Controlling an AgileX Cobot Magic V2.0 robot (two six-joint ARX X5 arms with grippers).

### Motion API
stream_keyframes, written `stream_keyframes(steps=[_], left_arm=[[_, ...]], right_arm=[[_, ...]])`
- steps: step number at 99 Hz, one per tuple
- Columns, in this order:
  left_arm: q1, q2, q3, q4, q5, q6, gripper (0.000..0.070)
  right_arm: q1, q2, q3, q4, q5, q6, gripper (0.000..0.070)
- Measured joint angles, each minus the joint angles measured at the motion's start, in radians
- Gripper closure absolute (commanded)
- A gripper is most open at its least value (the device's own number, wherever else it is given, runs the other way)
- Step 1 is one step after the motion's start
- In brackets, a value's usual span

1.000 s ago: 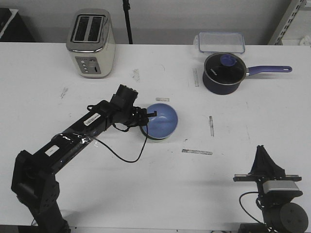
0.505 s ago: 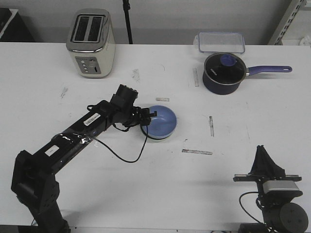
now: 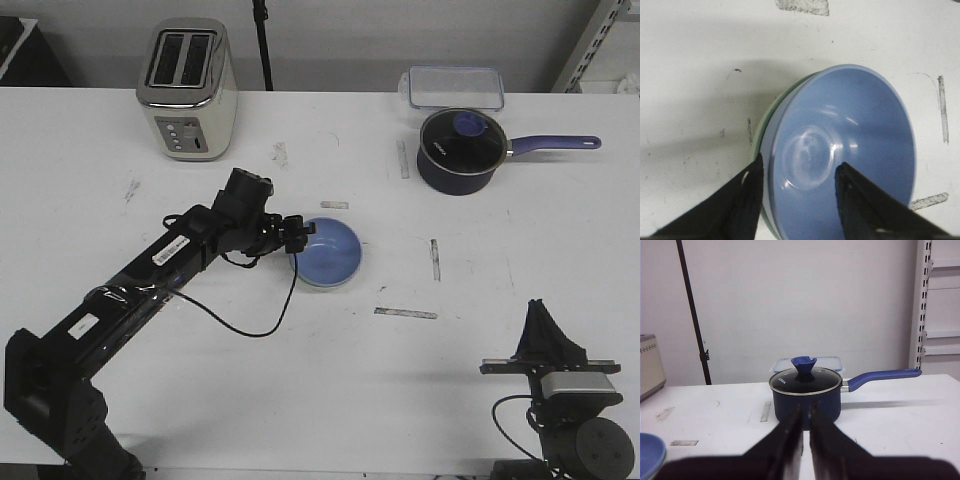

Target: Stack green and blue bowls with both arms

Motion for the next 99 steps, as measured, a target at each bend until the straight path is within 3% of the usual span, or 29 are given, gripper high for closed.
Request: stream_keyframes(steps=[32, 56, 76, 99], left_arm=[[0.027, -0.064, -0.007, -0.023, 0.0, 0.004, 0.0415], [0.078, -0.238, -0.212, 0.123, -0.001, 0.043, 0.0424], [0.182, -0.433, -0.438, 0.26, -0.072, 0.061, 0.0571], [0.306, -0.661, -0.656, 0.416, -0.147, 0.218, 0.0582]], right_arm=[[0.0, 0.0, 0.0, 0.0, 0.0, 0.0, 0.0687], [0.0, 0.0, 0.0, 0.0, 0.0, 0.0, 0.0687], [0.0, 0.0, 0.0, 0.0, 0.0, 0.0, 0.0687], [0.0, 0.0, 0.0, 0.0, 0.0, 0.0, 0.0687]])
